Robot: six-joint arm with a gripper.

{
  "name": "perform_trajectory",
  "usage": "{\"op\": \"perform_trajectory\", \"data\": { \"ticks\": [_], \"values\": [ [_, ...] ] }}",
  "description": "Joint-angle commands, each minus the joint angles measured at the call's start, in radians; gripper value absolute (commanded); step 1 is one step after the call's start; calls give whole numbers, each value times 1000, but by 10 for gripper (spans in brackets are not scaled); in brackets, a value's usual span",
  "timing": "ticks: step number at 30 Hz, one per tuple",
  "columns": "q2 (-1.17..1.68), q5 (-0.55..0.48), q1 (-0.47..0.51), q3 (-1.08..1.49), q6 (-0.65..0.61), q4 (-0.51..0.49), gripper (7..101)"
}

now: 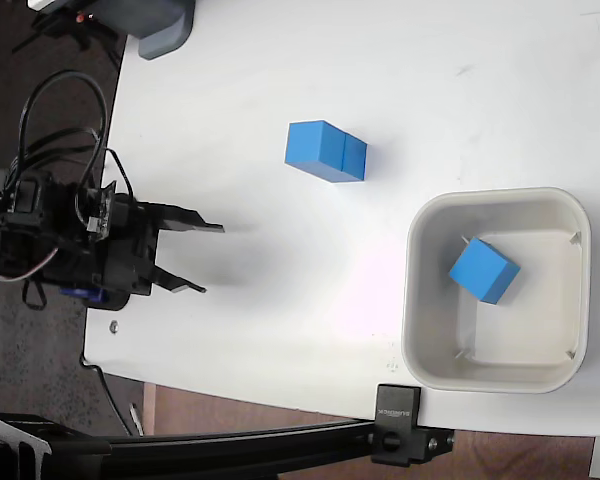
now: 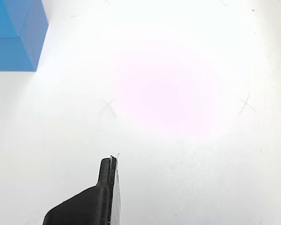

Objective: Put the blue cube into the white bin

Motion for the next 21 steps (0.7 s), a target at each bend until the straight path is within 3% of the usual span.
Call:
{"op": "perform_trajectory", "data": {
  "ticks": [1, 21],
  "values": [
    [23, -17, 12, -25, -2, -11, 1003],
    [23, 18, 14, -26, 15, -8, 1003]
  ]
}}
